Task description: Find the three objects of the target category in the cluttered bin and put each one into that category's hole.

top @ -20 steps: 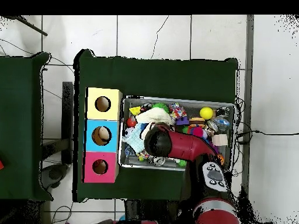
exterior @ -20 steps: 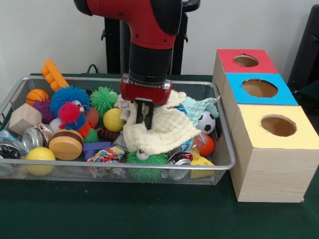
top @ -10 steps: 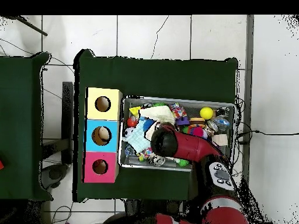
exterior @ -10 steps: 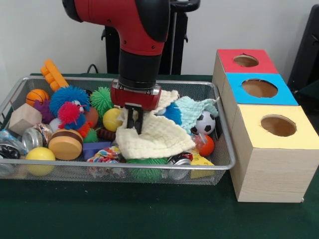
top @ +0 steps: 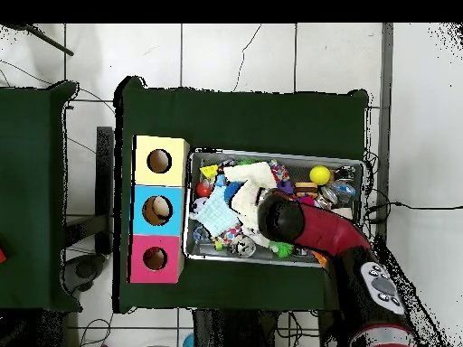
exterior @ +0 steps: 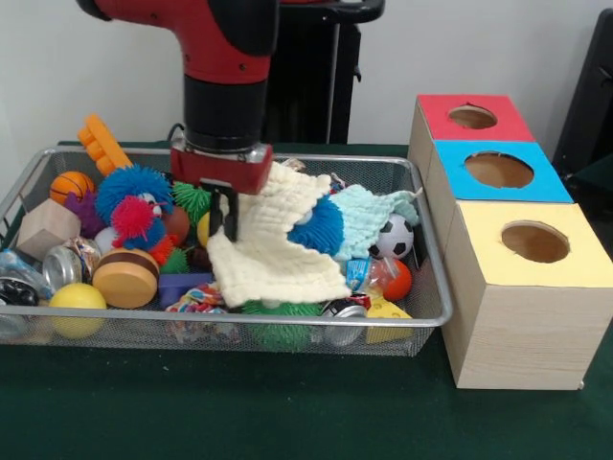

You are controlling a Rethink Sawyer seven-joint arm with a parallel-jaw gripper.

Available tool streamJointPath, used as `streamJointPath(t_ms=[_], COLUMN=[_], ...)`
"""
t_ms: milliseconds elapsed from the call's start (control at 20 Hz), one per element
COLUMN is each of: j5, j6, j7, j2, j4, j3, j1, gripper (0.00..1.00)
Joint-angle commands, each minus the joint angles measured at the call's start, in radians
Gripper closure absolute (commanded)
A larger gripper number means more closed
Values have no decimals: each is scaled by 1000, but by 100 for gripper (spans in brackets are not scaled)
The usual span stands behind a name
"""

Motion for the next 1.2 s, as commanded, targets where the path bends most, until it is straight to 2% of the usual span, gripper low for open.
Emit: streamJointPath(t_ms=[50,200,500,1000,1200], j5=[-79,-102,-147,-188,-188], j6=[242,268,281,319,359], j7=[-169,-188,-166,-131,-131], j2=[-126,-131,-127,-145,-176], j4=[30,19,12,-3,-2], j3=[112,138,177,179,180], j1=[-123,-155,-186,-168,-166], gripper=[100,100,100,100,100])
